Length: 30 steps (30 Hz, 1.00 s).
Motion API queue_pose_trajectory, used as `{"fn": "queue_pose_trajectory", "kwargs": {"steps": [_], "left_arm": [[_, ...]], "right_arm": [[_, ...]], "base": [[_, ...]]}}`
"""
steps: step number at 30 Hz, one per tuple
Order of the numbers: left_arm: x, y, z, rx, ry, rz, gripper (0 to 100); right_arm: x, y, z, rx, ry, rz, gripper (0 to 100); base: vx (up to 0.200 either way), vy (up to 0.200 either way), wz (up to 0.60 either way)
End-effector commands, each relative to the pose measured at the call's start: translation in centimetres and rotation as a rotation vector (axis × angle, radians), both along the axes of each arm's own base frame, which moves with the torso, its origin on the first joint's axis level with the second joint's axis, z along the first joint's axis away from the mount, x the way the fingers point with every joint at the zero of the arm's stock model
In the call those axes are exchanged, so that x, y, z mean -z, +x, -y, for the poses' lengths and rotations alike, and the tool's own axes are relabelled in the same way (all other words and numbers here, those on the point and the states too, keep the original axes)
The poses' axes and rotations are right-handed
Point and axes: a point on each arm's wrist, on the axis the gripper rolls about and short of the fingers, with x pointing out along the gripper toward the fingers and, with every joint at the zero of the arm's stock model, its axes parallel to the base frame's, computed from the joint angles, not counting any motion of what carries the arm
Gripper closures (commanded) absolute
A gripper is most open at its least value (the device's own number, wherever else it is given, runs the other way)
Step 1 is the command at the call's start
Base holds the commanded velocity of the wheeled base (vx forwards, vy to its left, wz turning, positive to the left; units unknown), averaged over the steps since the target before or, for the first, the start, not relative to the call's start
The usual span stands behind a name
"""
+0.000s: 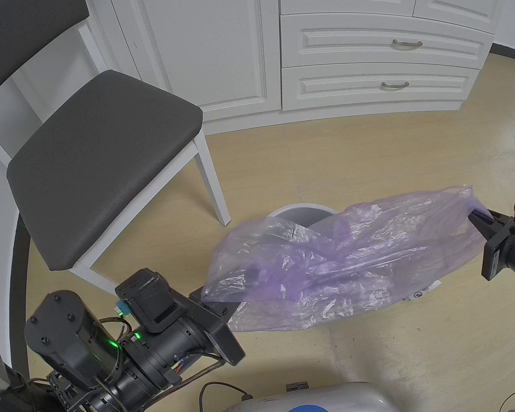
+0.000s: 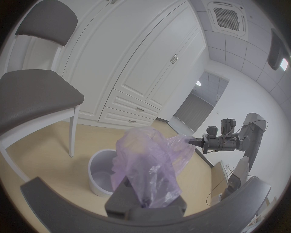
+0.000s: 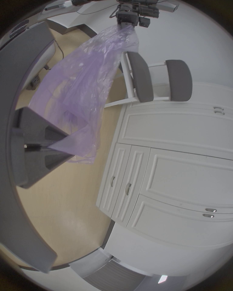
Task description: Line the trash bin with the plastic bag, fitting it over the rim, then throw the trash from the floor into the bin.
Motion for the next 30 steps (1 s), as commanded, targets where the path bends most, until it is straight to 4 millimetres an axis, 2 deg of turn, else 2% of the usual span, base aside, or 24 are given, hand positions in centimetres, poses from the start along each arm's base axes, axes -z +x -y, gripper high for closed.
{"fn": "queue_pose_trajectory", "kwargs": {"steps": [1,5,7,14,19,25,28,30], "left_arm": [[1.8,0.1,1.7,0.017,0.028,-0.034,100],[2.0,0.1,2.1,0.028,0.031,-0.042,100],[2.2,-0.1,2.9,0.050,0.030,-0.049,100],[2.4,0.0,4.0,0.054,-0.007,-0.085,100],[1.9,0.4,4.6,0.049,-0.100,-0.147,100],[1.9,0.6,4.8,0.042,-0.108,-0.153,100],[2.2,1.1,4.8,0.031,-0.118,-0.173,100],[2.4,1.7,4.7,0.017,-0.159,-0.221,100]], "right_arm": [[3.1,0.6,-2.1,-0.092,-0.041,-0.082,100],[3.2,0.0,-3.0,-0.178,0.014,-0.061,100],[3.0,-0.6,-4.0,-0.281,0.076,-0.046,100],[4.1,-0.4,-5.8,-0.340,0.144,-0.110,100],[4.7,0.3,-6.9,-0.354,0.207,-0.099,100],[5.7,1.6,-8.1,-0.354,0.293,-0.102,100],[6.7,2.6,-9.0,-0.353,0.347,-0.111,100],[8.2,3.4,-9.8,-0.345,0.381,-0.150,100]], "base": [[0.000,0.000,0.00],[0.000,0.000,0.00],[0.000,0.000,0.00],[0.000,0.000,0.00],[0.000,0.000,0.00],[0.000,0.000,0.00],[0.000,0.000,0.00],[0.000,0.000,0.00]]}}
